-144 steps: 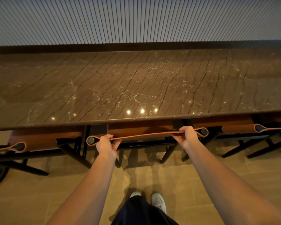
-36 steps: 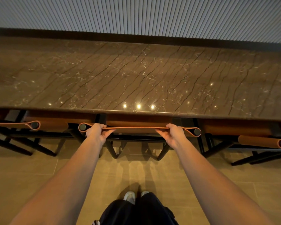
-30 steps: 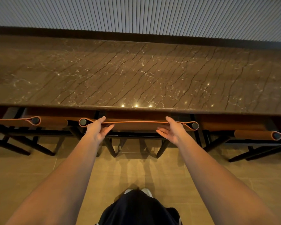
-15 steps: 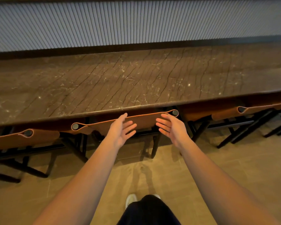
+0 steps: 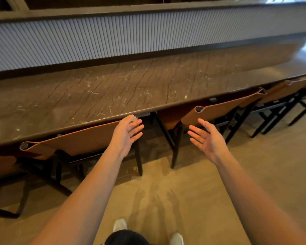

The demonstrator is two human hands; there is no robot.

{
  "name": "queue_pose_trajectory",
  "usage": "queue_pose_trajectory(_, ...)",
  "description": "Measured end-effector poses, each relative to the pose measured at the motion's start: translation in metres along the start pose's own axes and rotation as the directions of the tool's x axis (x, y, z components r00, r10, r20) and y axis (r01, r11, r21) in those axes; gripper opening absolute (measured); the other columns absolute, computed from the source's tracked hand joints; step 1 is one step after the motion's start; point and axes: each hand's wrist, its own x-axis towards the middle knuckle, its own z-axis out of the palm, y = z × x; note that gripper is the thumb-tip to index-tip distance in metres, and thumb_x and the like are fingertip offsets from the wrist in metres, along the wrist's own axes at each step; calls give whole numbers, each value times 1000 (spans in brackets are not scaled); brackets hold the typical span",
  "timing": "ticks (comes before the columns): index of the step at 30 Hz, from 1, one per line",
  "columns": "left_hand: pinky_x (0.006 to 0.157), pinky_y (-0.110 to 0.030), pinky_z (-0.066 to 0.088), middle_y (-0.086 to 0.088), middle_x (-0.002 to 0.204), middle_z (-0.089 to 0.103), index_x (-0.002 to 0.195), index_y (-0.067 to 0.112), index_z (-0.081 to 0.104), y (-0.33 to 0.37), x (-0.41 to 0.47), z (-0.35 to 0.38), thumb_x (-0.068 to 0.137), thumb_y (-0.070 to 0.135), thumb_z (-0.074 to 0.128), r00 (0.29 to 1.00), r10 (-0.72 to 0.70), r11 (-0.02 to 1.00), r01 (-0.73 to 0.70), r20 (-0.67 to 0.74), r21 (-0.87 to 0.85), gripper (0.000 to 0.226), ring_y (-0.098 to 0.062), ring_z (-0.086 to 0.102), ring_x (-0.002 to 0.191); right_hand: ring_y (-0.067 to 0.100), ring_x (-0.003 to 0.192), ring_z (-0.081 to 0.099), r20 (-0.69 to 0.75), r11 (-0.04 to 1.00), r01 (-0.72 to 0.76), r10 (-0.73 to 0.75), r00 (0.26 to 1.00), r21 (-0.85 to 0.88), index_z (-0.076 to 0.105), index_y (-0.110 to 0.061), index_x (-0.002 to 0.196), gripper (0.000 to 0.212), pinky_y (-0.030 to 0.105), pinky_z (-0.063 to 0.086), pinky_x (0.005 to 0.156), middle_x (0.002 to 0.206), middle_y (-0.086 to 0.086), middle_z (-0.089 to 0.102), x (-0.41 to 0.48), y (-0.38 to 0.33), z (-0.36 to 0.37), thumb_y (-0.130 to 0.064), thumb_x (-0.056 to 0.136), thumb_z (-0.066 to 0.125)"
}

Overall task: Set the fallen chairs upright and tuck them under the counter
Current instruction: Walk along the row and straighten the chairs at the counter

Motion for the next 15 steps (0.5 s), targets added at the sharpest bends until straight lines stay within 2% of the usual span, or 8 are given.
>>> queue_pose_trajectory(6, 99, -42, 46, -12, 124, 63, 135, 14, 47, -56, -7, 96, 97, 28, 50, 1000, -21, 999, 21, 20, 24, 40, -27, 60, 114, 24, 109, 65, -14, 998, 52, -52, 999, 28, 49, -25, 138, 41, 36, 51, 84, 122, 10, 66, -9, -49, -91, -40, 99, 44)
queue_pose_trajectory(11, 93, -40, 50, -10, 116, 67, 126, 14, 54, -89, 8, 155, 95, 33, 53, 999, -50, 998, 50, -1, 34, 37, -25, 64, 107, 24, 109, 66, -38, 997, 57, -55, 998, 54, 45, -21, 140, 46, 36, 52, 85, 120, 10, 67, 1, -75, -139, -38, 97, 49)
queue_pose_trajectory(15, 85, -39, 53, -10, 115, 67, 115, 15, 56, -110, 43, 195, 92, 38, 57, 992, -124, 992, 126, -36, 33, 33, -26, 65, 104, 23, 106, 67, -54, 998, 39, -37, 998, 46, 43, -18, 142, 49, 36, 53, 85, 118, 10, 68, 27, -91, -167, -37, 97, 48)
